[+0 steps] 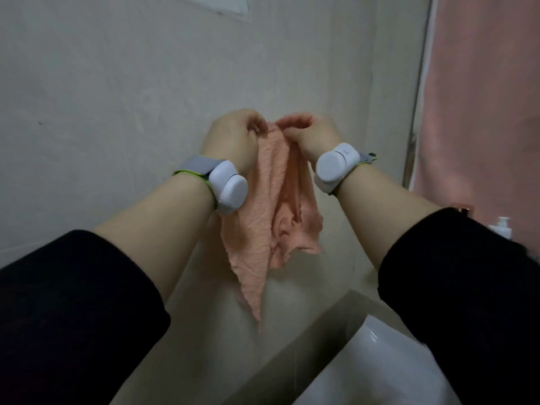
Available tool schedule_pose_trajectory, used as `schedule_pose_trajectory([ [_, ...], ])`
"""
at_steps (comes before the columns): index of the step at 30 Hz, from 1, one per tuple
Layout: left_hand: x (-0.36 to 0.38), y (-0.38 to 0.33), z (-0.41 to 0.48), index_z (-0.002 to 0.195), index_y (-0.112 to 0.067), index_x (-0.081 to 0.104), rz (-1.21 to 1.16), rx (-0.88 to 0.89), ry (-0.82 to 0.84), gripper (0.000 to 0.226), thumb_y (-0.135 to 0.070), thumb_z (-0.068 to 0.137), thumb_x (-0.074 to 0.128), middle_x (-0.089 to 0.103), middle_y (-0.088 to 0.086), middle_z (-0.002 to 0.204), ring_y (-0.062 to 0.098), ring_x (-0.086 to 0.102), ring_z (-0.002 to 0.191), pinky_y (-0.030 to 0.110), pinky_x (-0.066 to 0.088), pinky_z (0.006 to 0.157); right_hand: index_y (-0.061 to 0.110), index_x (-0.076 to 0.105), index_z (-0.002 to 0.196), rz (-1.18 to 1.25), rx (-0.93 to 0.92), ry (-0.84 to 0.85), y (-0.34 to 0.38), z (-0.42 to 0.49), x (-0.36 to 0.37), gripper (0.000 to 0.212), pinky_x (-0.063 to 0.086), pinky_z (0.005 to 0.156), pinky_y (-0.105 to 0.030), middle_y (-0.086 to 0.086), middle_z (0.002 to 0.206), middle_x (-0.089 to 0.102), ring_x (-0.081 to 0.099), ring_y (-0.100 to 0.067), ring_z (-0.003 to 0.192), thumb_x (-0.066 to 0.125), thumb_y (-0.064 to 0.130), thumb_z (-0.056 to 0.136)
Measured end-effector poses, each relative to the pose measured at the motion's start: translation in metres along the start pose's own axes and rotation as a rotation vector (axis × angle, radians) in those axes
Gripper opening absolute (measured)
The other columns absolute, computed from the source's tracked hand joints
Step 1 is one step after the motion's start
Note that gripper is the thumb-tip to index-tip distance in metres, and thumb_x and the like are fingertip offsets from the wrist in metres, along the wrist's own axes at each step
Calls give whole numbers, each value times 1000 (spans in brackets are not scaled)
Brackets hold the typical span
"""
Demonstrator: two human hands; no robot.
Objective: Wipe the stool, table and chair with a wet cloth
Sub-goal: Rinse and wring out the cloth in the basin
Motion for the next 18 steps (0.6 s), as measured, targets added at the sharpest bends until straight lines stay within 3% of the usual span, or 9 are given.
schedule_pose_trajectory([
  [3,10,7,18,107,-16,69,165,-35,61,30,-8,88,46,67,11,113,30,59,106,28,41,87,24,73,73,-237,-83,-59,4,23,5,26,50,76,-20,14,73,70,64,-3,75,57,5,80],
  [6,35,10,17,108,-13,67,445,34,193,28,-19,92,45,65,18,110,37,61,101,37,47,82,17,75,91,-418,-90,-3,-19,28,16,24,43,75,-17,1,89,72,61,-7,84,55,7,83],
  [9,64,19,-6,106,-11,65,596,46,299,28,-19,95,40,64,16,108,37,62,99,36,43,73,23,70,75,-341,-12,14,-55,14,17,25,44,65,-17,8,75,68,61,-7,72,54,5,82],
  [12,75,22,-26,112,-16,60,521,32,281,27,-21,95,40,65,14,106,36,63,96,34,39,67,26,68,70,-144,53,3,-82,-2,18,26,46,60,-11,15,67,67,61,-1,65,58,5,83],
  [13,80,24,-32,124,-16,52,486,33,290,32,-22,96,39,65,14,107,35,63,95,34,38,66,26,69,70,-68,75,3,-90,-7,19,26,47,59,-12,14,66,68,62,1,63,59,7,84],
  [15,94,29,-48,147,-13,17,454,4,345,56,-22,96,38,65,16,107,35,64,92,34,36,64,27,70,70,7,131,15,-105,-18,23,26,48,59,-14,16,63,69,62,4,59,59,9,85],
  [16,101,33,-57,150,-12,-1,450,-14,376,67,-20,96,38,65,17,106,35,64,89,35,37,63,27,70,70,6,169,21,-114,-25,23,26,48,59,-15,16,64,69,62,5,60,58,10,86],
  [18,112,39,-76,148,-8,-11,466,-20,400,72,-18,96,37,63,18,109,36,64,90,39,40,64,27,72,71,16,244,30,-133,-41,21,26,51,64,-17,15,69,72,65,1,67,58,11,87],
])
Point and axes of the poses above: each hand's wrist, its own z-axis towards the middle knuckle, its own x-axis out of the palm, y = z × x, the point moved 9 cm from there along z, towards the middle knuckle
